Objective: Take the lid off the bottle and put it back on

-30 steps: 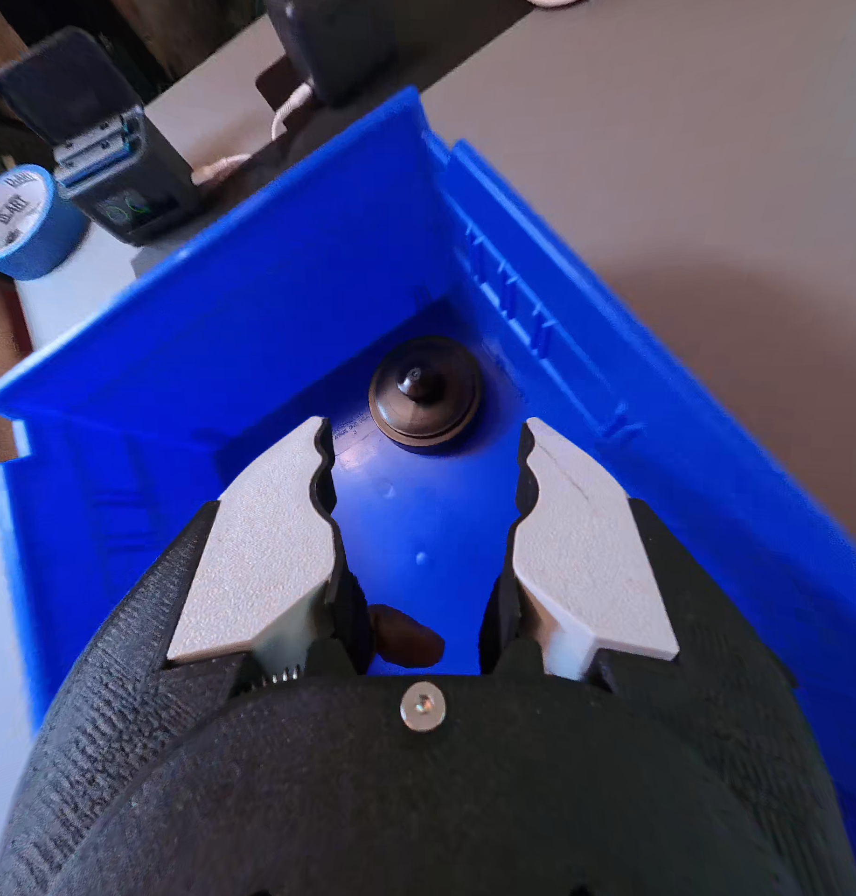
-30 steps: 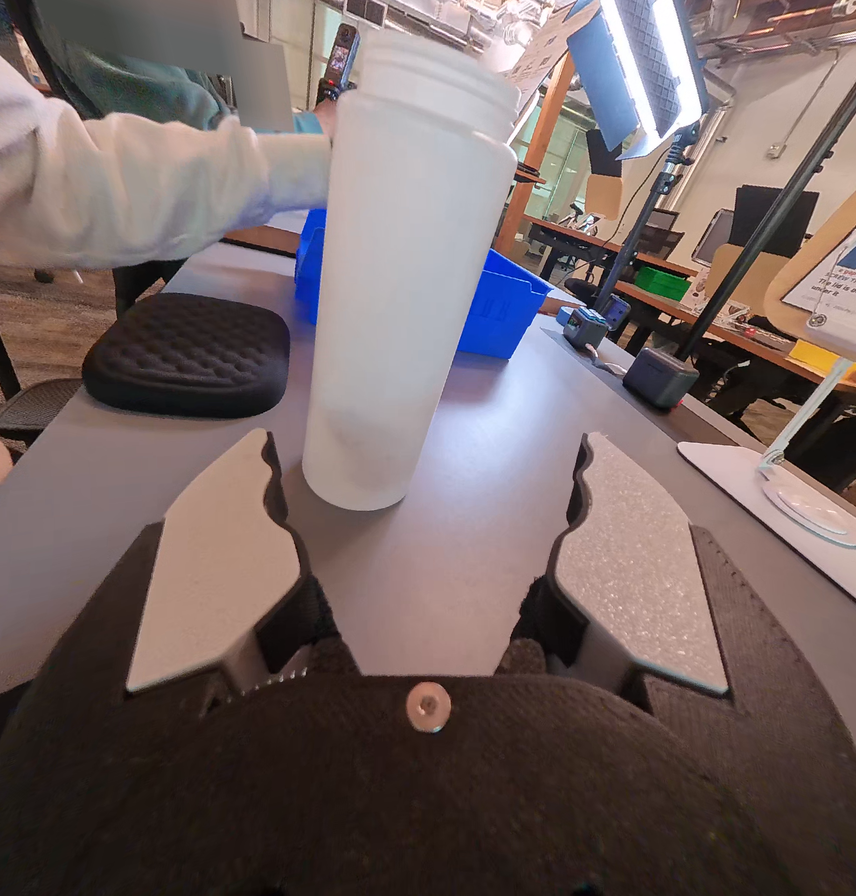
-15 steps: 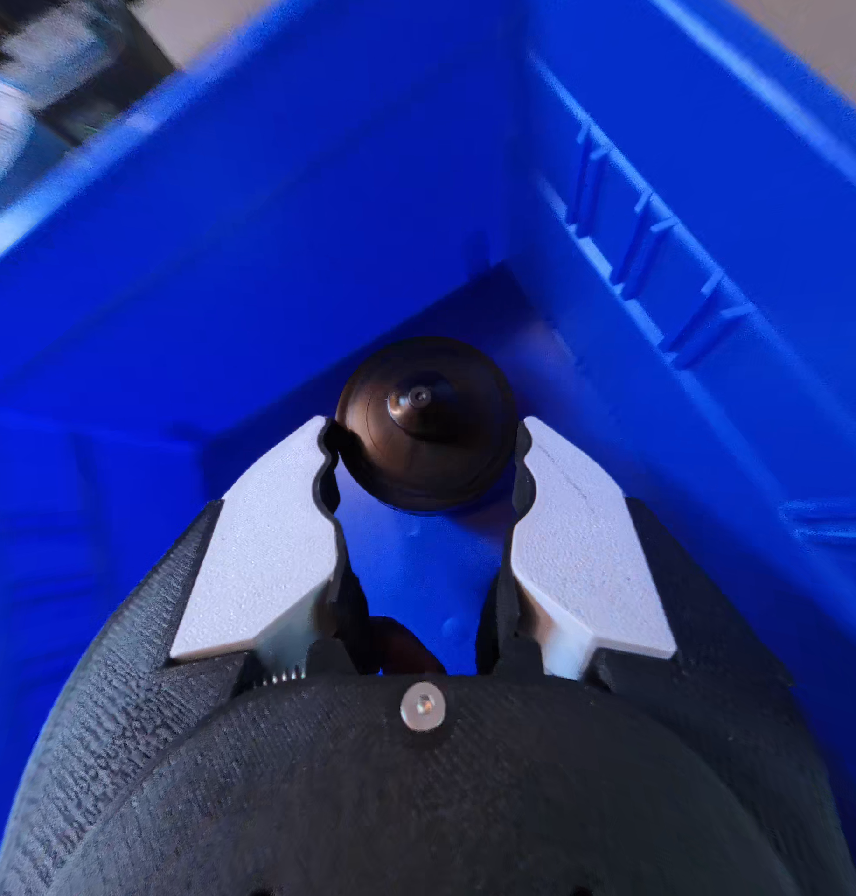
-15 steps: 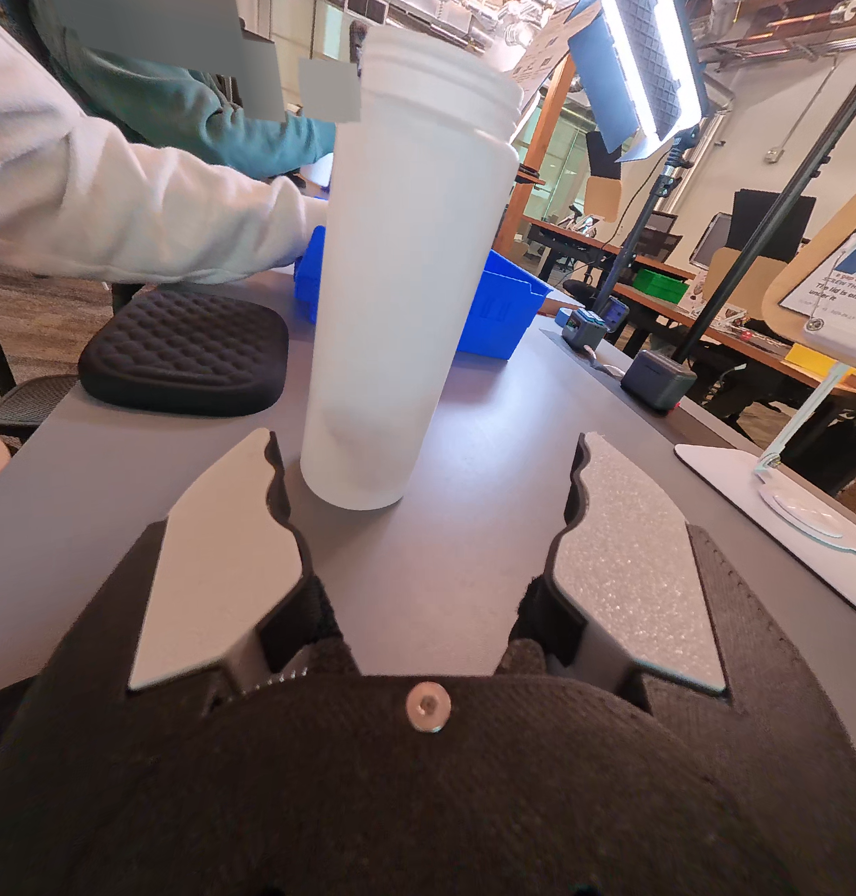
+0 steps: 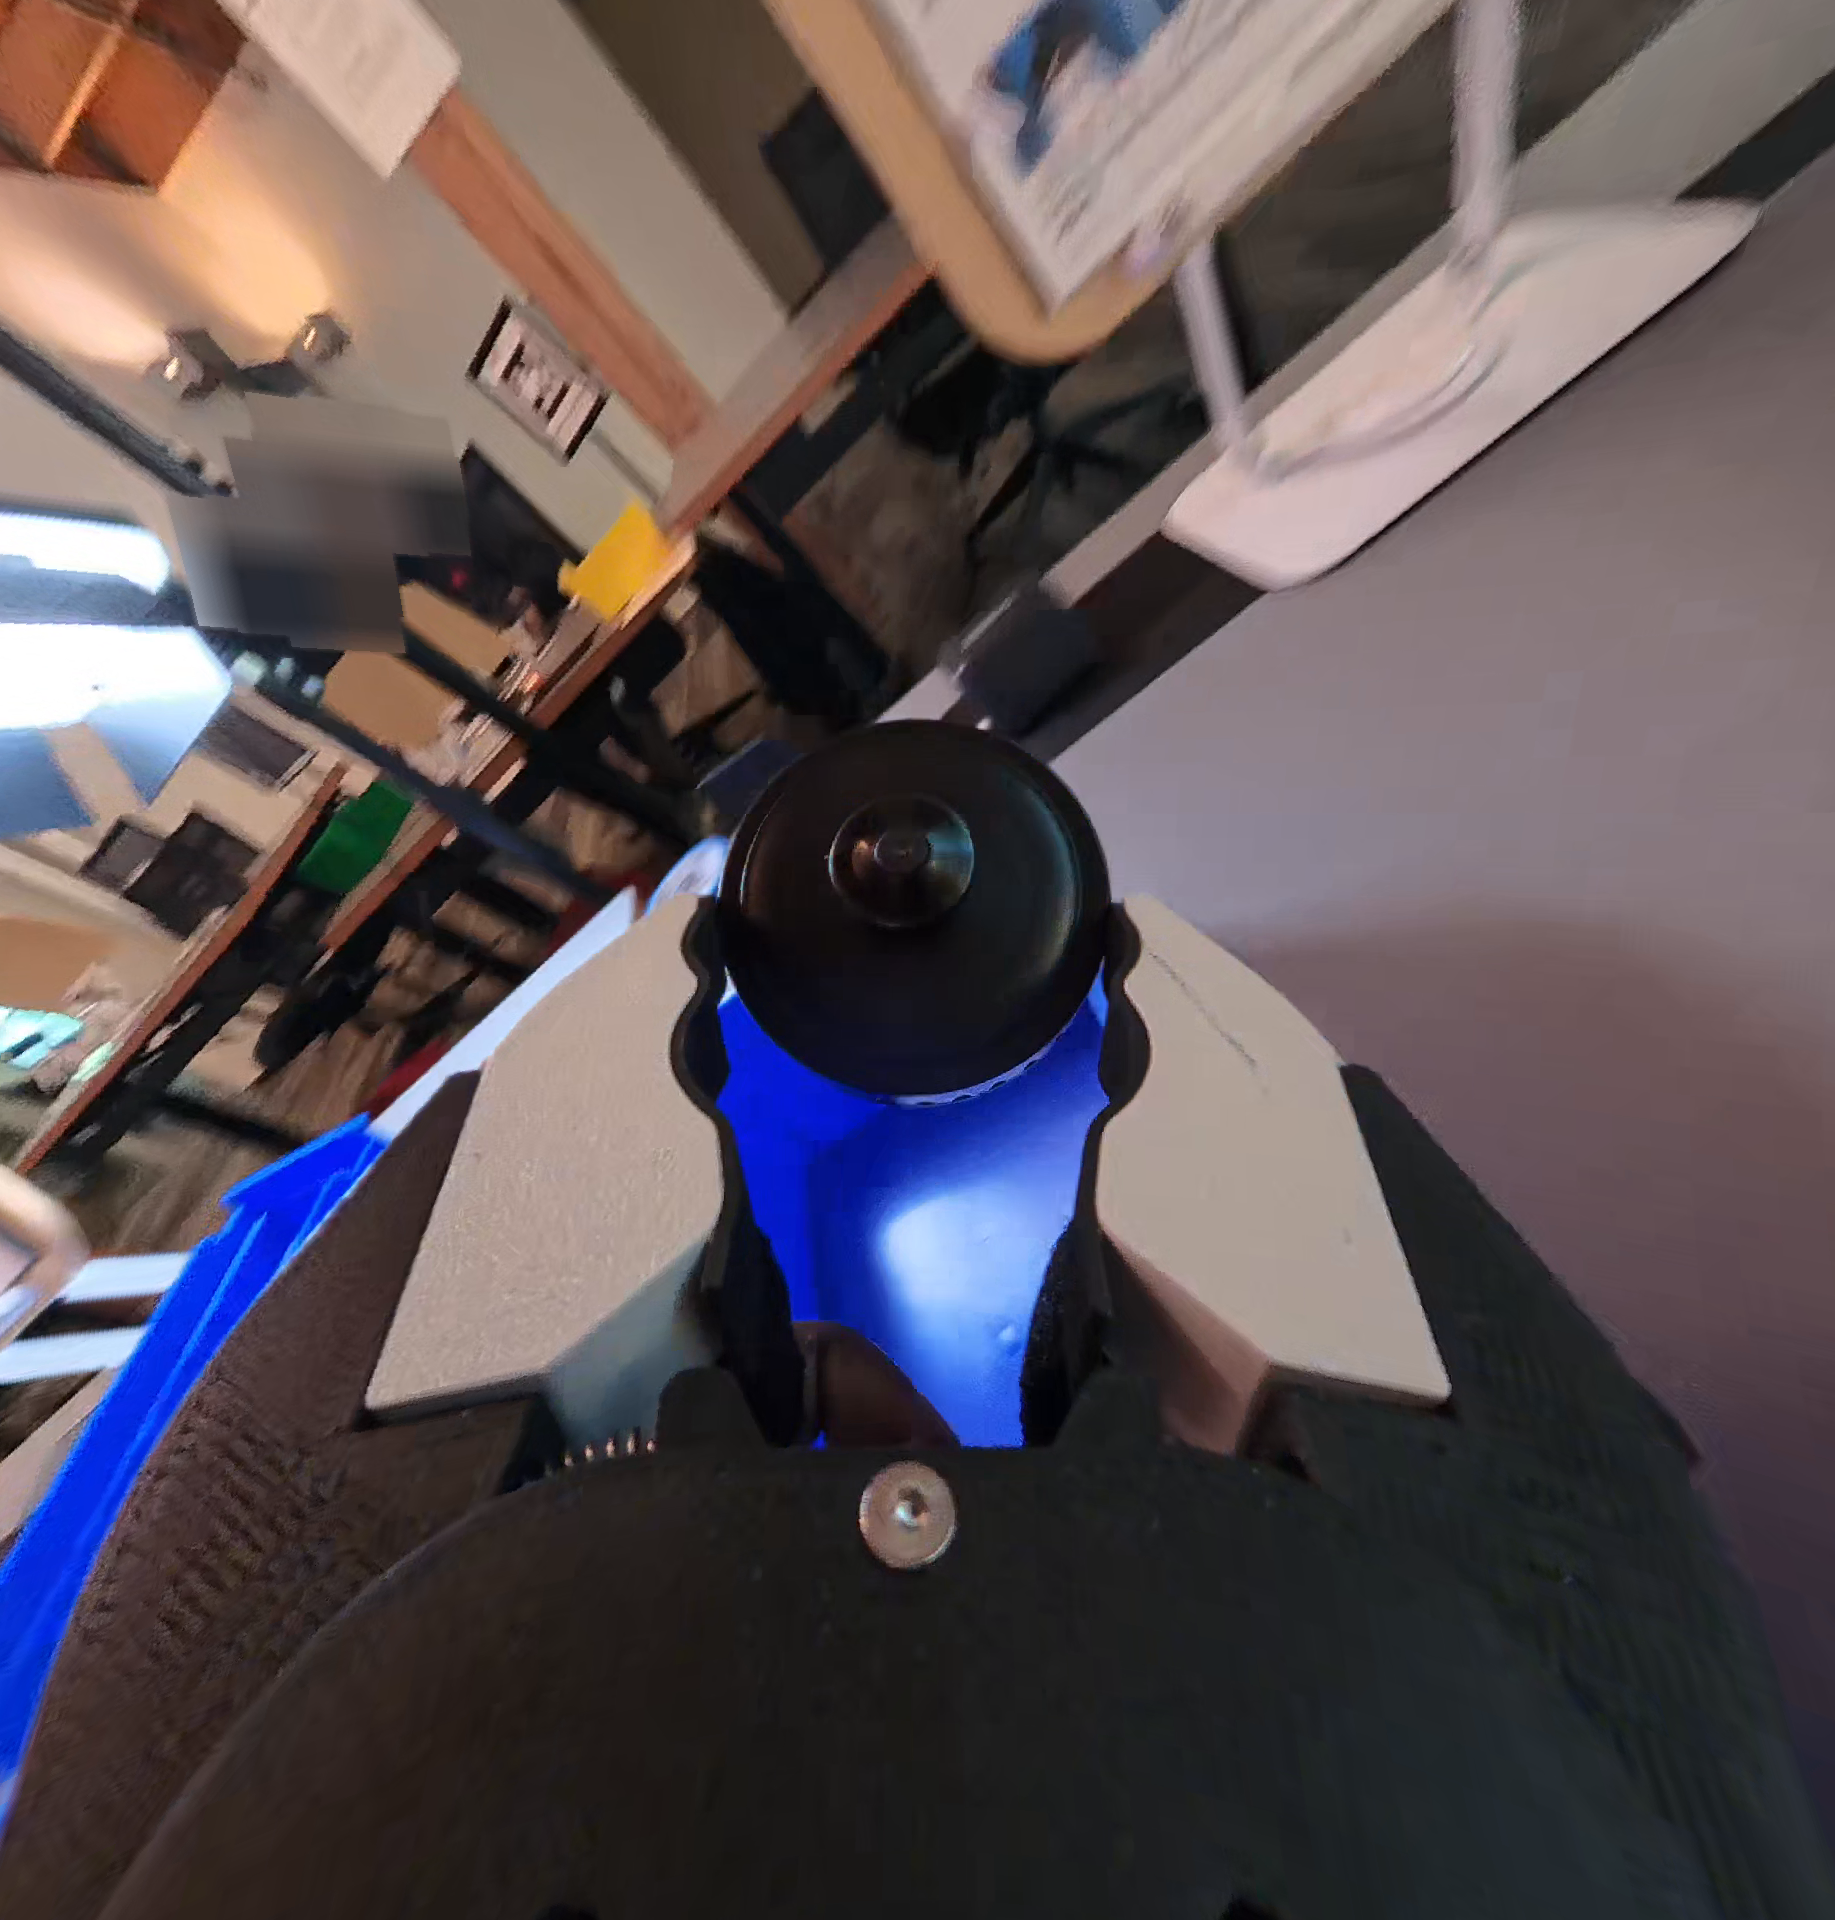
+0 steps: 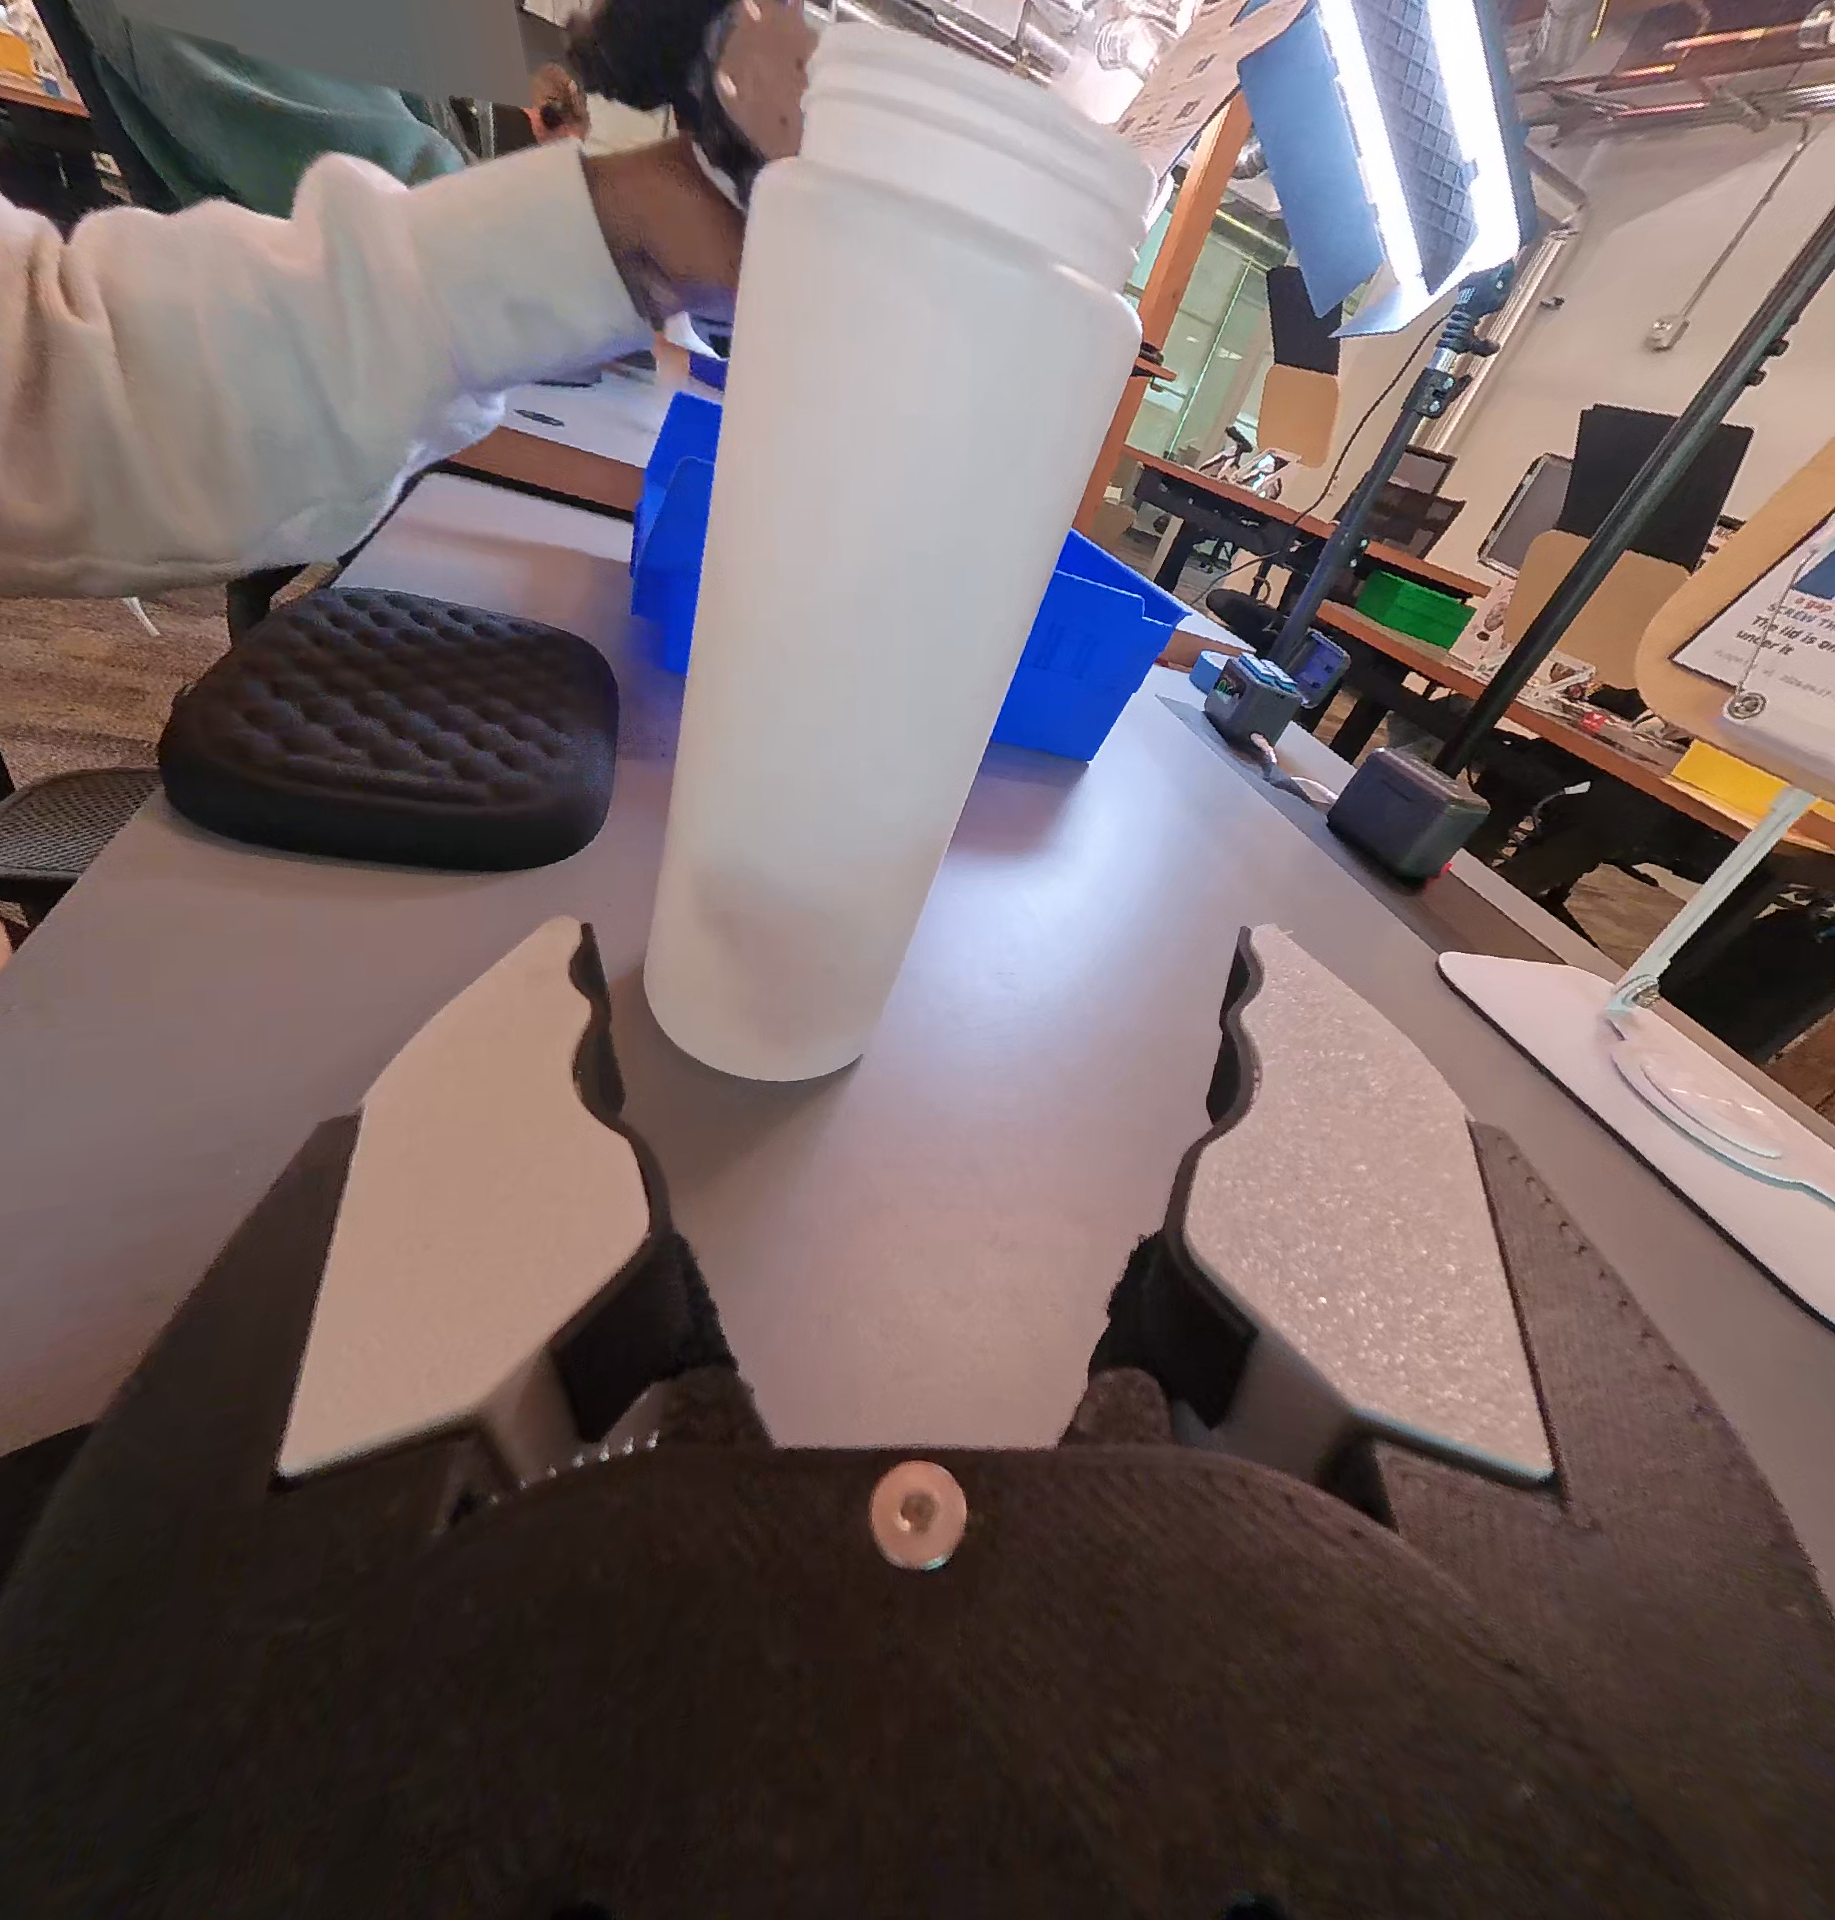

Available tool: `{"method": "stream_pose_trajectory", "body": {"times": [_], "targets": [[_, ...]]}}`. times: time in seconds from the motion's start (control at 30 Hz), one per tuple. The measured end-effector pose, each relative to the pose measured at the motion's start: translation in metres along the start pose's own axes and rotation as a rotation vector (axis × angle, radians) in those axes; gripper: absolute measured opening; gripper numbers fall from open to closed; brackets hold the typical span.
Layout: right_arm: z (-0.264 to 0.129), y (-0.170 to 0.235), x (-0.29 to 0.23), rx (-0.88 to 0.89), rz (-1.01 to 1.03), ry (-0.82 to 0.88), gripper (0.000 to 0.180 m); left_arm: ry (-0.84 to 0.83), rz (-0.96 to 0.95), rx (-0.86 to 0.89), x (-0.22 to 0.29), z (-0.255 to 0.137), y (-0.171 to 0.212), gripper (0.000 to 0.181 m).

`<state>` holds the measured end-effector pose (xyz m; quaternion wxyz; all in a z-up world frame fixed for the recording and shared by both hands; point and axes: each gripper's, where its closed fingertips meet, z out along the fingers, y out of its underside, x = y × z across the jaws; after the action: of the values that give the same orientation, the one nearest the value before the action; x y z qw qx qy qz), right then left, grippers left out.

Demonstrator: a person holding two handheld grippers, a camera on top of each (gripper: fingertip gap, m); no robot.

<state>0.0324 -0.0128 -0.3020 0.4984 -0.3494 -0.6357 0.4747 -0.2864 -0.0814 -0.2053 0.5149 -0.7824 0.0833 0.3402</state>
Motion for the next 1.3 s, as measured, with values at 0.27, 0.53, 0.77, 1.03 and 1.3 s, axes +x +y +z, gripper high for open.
{"method": "stream_pose_trajectory", "body": {"times": [0.27,0.53,0.77,1.03,1.3], "targets": [[-0.003,-0.002,0.003,0.0,-0.013,0.016,0.106,0.478,-0.067,0.405,0.086,-0.107,-0.103,0.07],[-0.023,-0.098,-0.002,0.211,-0.081,0.105,0.043,0.675,0.204,0.336,0.183,-0.162,-0.112,0.07],[0.017,-0.148,-0.083,0.062,-0.26,-0.133,0.039,0.744,0.358,0.304,0.232,-0.171,-0.115,0.07],[0.038,-0.134,-0.086,-0.09,-0.405,-0.119,0.023,0.794,0.264,0.38,0.241,-0.175,-0.125,0.069],[0.001,-0.156,-0.03,0.002,-0.144,-0.022,0.022,0.644,-0.412,0.53,0.197,-0.106,-0.125,0.145]]}}
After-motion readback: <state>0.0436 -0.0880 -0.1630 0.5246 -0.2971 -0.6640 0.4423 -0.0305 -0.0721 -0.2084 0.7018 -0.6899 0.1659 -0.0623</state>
